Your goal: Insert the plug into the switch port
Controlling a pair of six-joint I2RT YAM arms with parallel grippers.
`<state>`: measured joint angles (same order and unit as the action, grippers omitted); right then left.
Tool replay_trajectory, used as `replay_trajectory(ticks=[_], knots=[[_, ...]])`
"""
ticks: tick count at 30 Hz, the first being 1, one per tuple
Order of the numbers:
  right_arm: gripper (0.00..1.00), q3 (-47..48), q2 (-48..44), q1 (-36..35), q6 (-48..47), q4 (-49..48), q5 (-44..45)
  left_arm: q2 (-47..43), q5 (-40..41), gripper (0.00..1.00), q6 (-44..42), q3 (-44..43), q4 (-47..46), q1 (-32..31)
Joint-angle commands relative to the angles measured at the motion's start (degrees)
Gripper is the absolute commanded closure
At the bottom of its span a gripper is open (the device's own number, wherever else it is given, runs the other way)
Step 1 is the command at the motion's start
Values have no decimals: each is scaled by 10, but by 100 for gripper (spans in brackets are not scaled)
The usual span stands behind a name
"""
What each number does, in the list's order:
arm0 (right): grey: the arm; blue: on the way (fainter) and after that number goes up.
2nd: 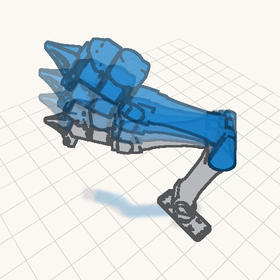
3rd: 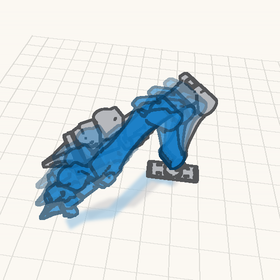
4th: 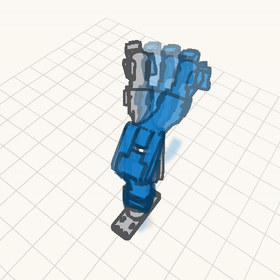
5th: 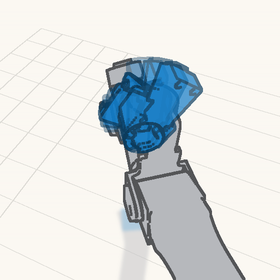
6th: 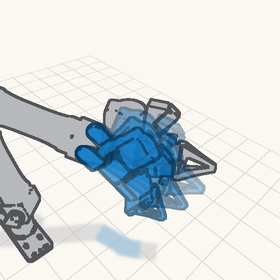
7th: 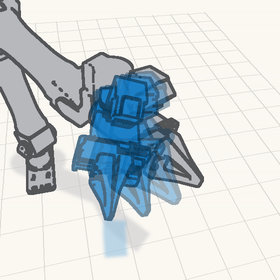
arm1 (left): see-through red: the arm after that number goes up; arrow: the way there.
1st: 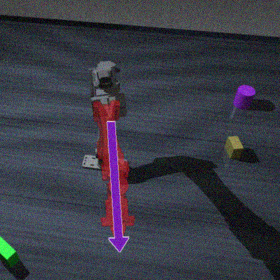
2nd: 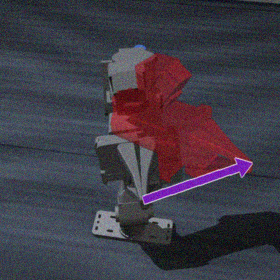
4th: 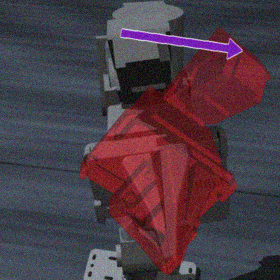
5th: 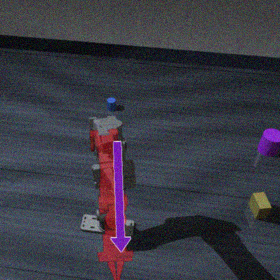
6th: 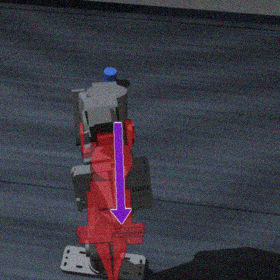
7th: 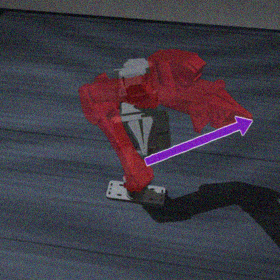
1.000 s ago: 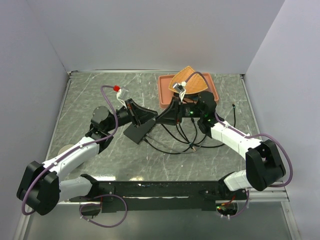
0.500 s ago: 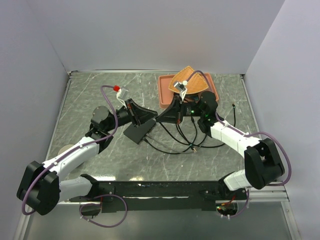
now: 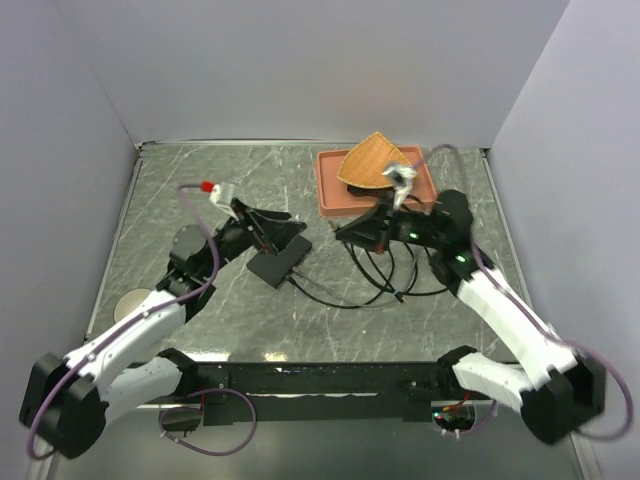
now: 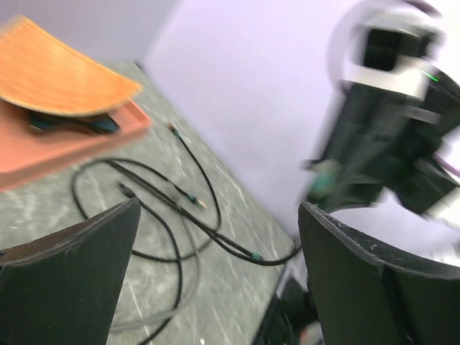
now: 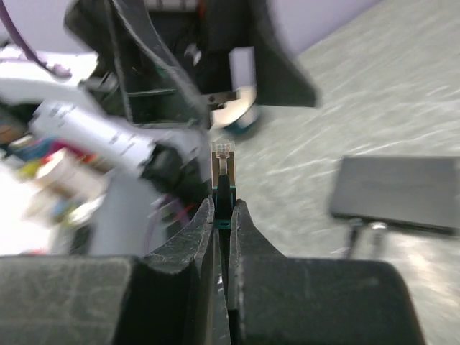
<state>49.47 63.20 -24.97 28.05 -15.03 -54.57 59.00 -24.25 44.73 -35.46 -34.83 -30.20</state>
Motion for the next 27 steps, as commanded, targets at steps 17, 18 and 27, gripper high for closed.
replay_trajectory(ticks=[17,18,27], knots=[[100,85,-284,27,-201,262,423,13,163,4,-56,-47,140,3],[100,81,-269,27,-200,261,419,19,169,4,-58,-50,157,3],[100,61,-76,26,-199,239,373,73,179,4,-81,-77,203,41]])
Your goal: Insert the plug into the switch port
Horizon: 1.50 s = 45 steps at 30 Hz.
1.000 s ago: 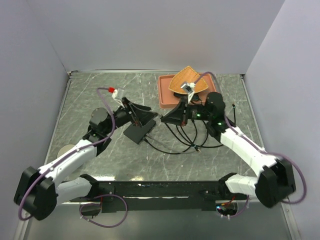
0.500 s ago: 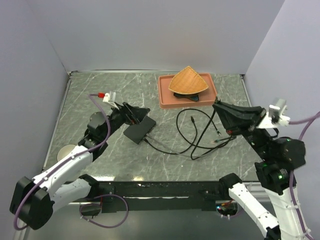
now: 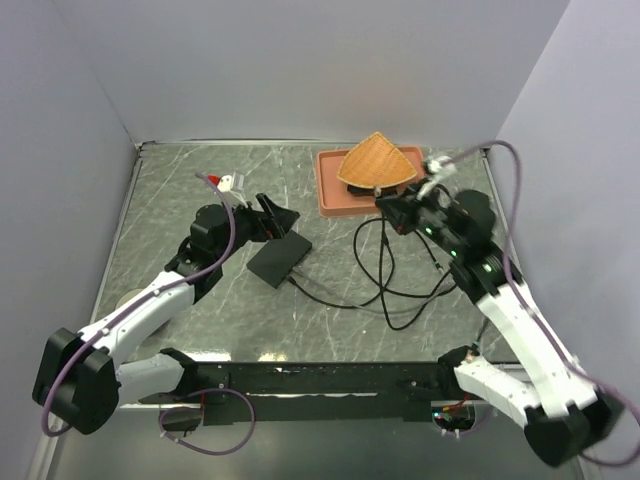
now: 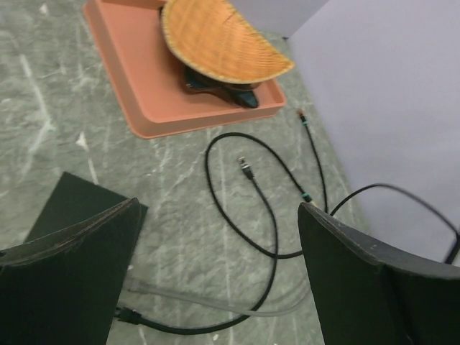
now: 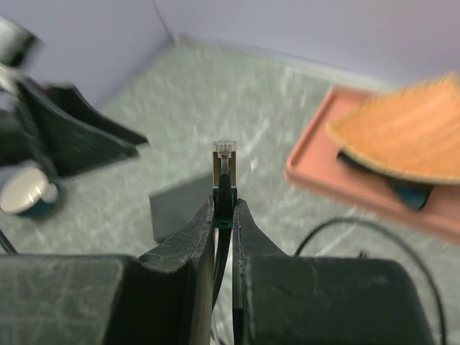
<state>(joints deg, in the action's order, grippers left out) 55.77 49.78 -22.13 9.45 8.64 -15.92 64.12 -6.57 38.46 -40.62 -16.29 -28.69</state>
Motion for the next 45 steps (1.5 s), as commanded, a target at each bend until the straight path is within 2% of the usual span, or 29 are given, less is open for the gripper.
replay_trajectory(ticks=[1,7,12,18,24,31,37,45], knots=[[100,6,92,-2,-21,10,-17,28,-5,4,-17,-26,20,35],[100,26,211,-22,-44,23,-3,100,-63,4,-14,-28,32,105],[100,64,311,-86,-77,61,42,182,-84,4,-13,-38,45,141],[100,111,434,-169,-118,90,122,266,-107,4,-8,-47,22,151],[100,110,510,-215,-108,68,128,311,-119,3,-8,-51,10,152],[100,93,554,-238,-72,34,154,333,-134,1,-4,-53,9,152],[100,91,559,-244,-59,19,157,342,-155,12,2,-51,-1,152],[100,106,567,-245,-61,17,158,357,-165,17,3,-52,-5,152]])
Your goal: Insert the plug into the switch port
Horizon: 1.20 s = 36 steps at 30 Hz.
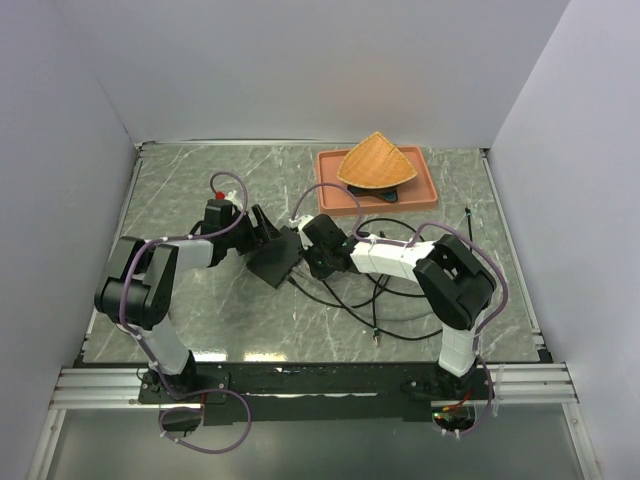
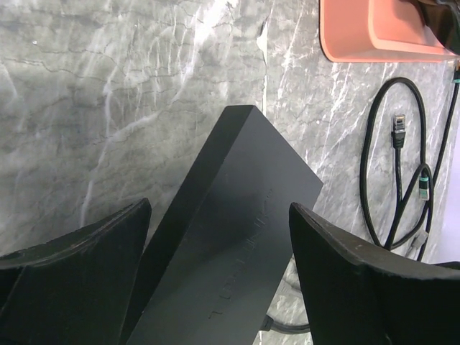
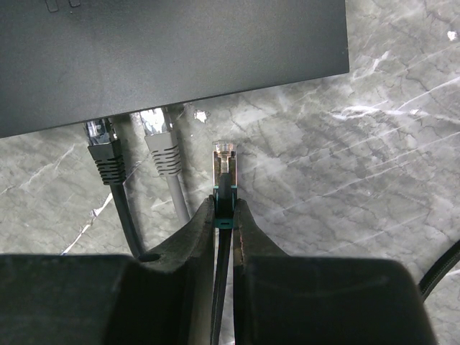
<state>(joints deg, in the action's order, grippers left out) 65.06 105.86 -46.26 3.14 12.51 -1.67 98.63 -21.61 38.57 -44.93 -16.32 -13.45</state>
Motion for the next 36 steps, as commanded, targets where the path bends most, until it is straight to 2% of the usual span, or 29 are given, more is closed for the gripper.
replay_trajectory(ticks=[1,28,36], knots=[[100,15,7,-6,3,-22,16,13,-17,17,1,-9,-4,0],[100,65,43,-11,17,-34,8,22,-45,25,8,-8,-21,0],[100,56,20,-11,21,-43,32,29,-54,28,5,-11,-21,0]])
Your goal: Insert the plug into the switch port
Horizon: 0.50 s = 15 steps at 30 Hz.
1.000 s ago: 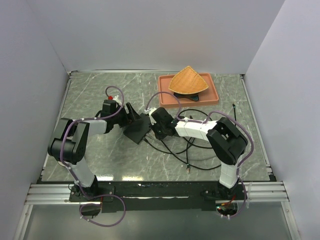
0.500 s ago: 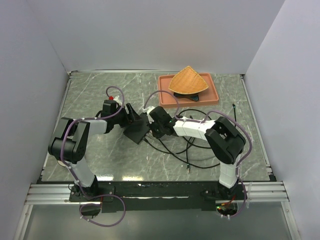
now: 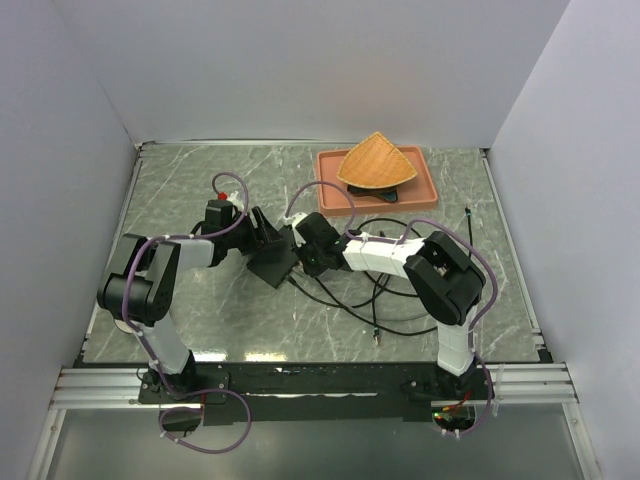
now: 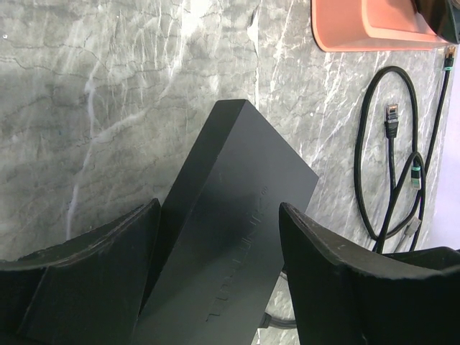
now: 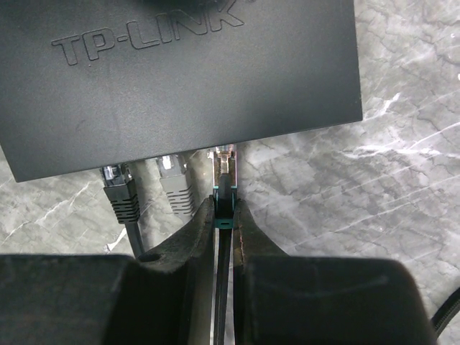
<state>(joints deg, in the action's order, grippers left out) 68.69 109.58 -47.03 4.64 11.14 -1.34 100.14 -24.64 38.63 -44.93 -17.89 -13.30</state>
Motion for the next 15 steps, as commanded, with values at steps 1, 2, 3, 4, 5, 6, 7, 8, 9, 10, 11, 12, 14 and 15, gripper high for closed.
replay_trajectory(ticks=[1,2,3,4,5,6,7,8,9,10,11,12,14,15], knots=[[100,20,-18,-3,5,-27,34,16,-24,28,5,-12,-6,-1],[100,22,-20,-4,5,-28,35,16,-25,28,5,-12,-7,-1],[100,23,-21,-3,5,-24,37,16,-27,28,5,-13,-7,-1],[100,25,-22,-4,5,-24,38,18,-26,28,5,-13,-7,-1],[100,27,-24,-4,4,-24,40,18,-27,29,4,-14,-6,-2],[100,27,-24,-3,4,-26,40,19,-27,29,2,-15,-3,-1],[100,28,-25,-3,3,-27,40,20,-27,29,1,-17,-2,-1],[100,31,-24,-3,2,-25,37,21,-27,29,0,-17,-3,-1],[100,34,-23,-4,4,-23,41,21,-28,29,0,-17,-2,-1],[100,35,-21,-4,2,-23,39,23,-30,29,1,-17,-5,-1],[100,39,-18,-3,2,-23,37,23,-31,29,1,-18,-5,-1],[100,39,-17,-4,2,-23,35,23,-33,30,2,-18,-5,-2],[100,39,-17,-4,3,-29,28,24,-34,30,1,-18,-6,-1],[100,41,-17,-4,3,-30,26,24,-34,30,0,-19,-6,-1]])
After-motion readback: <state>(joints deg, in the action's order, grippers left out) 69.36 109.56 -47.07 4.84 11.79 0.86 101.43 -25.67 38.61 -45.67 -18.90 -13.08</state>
